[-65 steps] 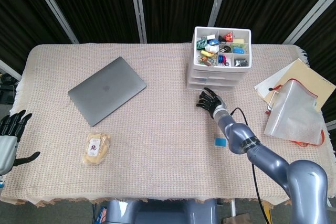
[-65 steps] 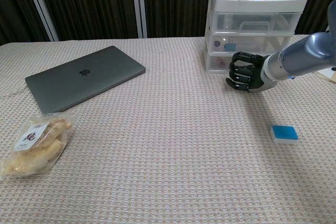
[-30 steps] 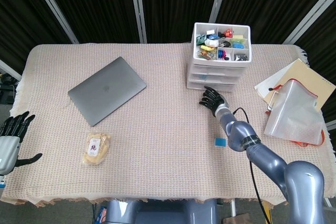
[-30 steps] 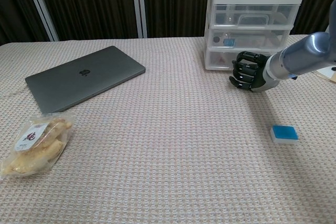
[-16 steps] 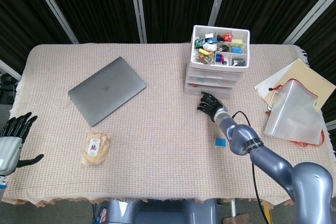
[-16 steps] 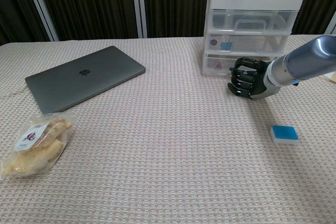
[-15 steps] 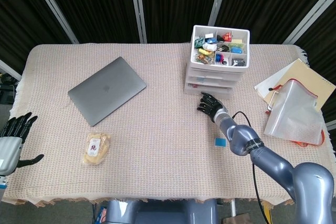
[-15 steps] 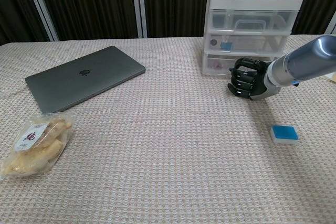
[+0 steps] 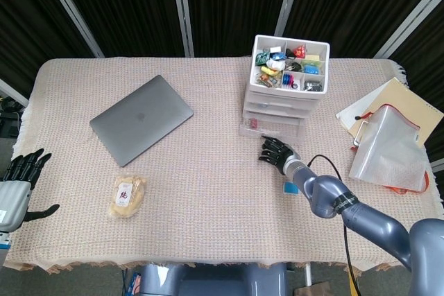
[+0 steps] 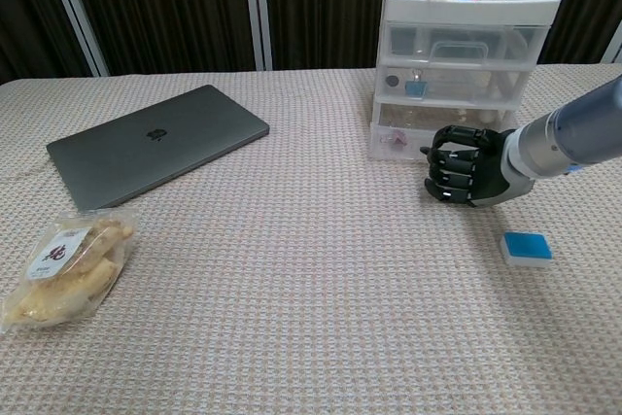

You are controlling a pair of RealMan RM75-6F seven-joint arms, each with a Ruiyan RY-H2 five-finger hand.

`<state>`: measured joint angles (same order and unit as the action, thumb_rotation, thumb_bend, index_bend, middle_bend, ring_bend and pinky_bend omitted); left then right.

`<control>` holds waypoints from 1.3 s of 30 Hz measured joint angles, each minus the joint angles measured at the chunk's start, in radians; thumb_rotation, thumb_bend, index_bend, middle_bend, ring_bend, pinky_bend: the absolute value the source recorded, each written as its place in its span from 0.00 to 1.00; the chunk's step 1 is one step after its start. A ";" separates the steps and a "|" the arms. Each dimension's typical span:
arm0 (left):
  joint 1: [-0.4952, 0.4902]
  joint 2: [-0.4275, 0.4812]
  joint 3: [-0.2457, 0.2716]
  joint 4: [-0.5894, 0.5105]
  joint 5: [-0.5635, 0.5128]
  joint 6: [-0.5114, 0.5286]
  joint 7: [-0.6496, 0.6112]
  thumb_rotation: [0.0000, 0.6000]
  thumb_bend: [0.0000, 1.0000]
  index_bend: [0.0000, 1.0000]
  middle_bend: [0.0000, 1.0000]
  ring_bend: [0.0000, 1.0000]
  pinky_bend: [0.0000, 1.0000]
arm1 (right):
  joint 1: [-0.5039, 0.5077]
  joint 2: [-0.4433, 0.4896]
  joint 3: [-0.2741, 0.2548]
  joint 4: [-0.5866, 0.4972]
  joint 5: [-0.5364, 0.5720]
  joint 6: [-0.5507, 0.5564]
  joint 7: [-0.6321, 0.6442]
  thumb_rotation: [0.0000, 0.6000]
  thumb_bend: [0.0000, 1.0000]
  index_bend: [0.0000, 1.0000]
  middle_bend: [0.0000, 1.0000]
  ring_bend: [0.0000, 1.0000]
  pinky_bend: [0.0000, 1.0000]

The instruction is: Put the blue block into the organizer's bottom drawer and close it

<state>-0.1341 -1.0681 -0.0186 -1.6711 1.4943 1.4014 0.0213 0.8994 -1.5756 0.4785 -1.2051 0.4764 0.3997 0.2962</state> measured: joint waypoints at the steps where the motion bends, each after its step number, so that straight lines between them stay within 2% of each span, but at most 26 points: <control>1: 0.000 0.000 0.000 0.000 0.000 0.000 0.000 1.00 0.14 0.02 0.00 0.00 0.00 | -0.004 0.008 -0.003 -0.016 -0.003 -0.001 0.000 1.00 0.50 0.20 0.71 0.65 0.60; 8: 0.001 0.002 0.000 -0.003 -0.005 -0.001 -0.005 1.00 0.14 0.02 0.00 0.00 0.00 | -0.025 0.060 -0.016 -0.114 -0.047 -0.015 0.009 1.00 0.47 0.08 0.70 0.64 0.60; 14: 0.004 0.001 0.000 -0.002 -0.004 0.005 -0.004 1.00 0.14 0.02 0.00 0.00 0.00 | -0.039 0.096 -0.027 -0.184 -0.090 -0.016 0.030 1.00 0.42 0.09 0.70 0.64 0.60; 20: 0.006 0.001 0.001 0.003 0.001 0.012 -0.006 1.00 0.14 0.02 0.00 0.00 0.00 | -0.060 0.137 -0.028 -0.282 -0.162 0.018 0.030 1.00 0.31 0.11 0.70 0.64 0.60; 29: 0.014 -0.004 0.004 0.010 0.026 0.040 -0.015 1.00 0.14 0.02 0.00 0.00 0.00 | -0.141 0.292 -0.055 -0.574 -0.426 0.158 -0.032 1.00 0.22 0.12 0.65 0.62 0.59; 35: 0.019 -0.012 0.005 0.015 0.041 0.058 -0.014 1.00 0.14 0.02 0.00 0.00 0.00 | -0.194 0.392 -0.131 -0.703 -0.650 0.308 -0.152 1.00 0.17 0.12 0.62 0.60 0.59; 39: 0.022 -0.018 0.004 0.018 0.044 0.067 -0.011 1.00 0.14 0.02 0.00 0.00 0.00 | -0.222 0.429 -0.205 -0.750 -0.818 0.408 -0.265 1.00 0.16 0.12 0.62 0.60 0.59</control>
<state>-0.1124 -1.0859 -0.0148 -1.6532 1.5384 1.4682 0.0101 0.6774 -1.1469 0.2733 -1.9553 -0.3417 0.8076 0.0311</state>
